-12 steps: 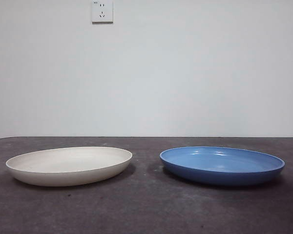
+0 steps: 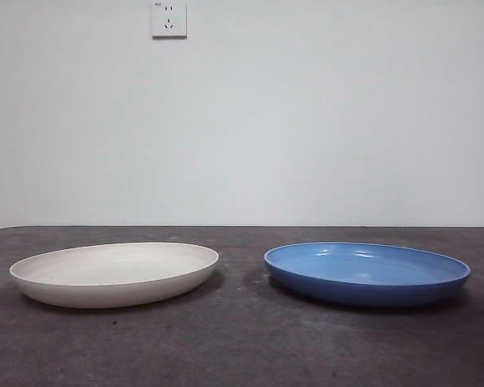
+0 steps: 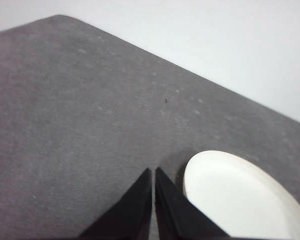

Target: Pick up the white plate, put it on the blue plate, put it on desk

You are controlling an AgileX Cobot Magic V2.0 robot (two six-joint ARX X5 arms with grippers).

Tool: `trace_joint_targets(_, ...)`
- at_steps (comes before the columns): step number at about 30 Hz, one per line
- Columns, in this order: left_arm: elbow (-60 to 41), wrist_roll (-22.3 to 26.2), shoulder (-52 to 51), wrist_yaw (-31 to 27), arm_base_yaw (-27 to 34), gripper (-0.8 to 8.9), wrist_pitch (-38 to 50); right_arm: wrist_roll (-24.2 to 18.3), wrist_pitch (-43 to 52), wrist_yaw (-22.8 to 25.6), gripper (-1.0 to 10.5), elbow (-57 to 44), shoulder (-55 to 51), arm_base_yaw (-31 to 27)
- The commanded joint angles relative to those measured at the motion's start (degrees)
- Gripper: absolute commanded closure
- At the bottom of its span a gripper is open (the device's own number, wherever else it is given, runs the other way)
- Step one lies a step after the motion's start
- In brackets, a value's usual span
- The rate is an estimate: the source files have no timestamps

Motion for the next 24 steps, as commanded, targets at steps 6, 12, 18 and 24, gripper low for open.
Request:
trace_joint_targets(6, 4.6, -4.3, 0.1, -0.1, 0.1, 8.03, -3.6, 4.1, 0.3, 0.2, 9.4, 4.0, -0.2, 0.0)
trace_joint_targets(12, 12.0, -4.2, 3.4, -0.1, 0.1, 8.03, -5.8, 4.0, -0.1, 1.6, 9.4, 10.6, 1.0, 0.0)
trace_joint_targets(18, 22.0, 1.4, 11.0, 3.3, 0.1, 8.03, -10.1, 3.6, -3.1, 1.1, 9.4, 20.3, 7.1, 0.0)
trace_joint_targets(24, 32.6, 9.0, 21.9, 11.1, 0.1, 8.03, -16.5, -2.5, -12.9, -4.7, 9.4, 33.1, 18.1, 0.0)
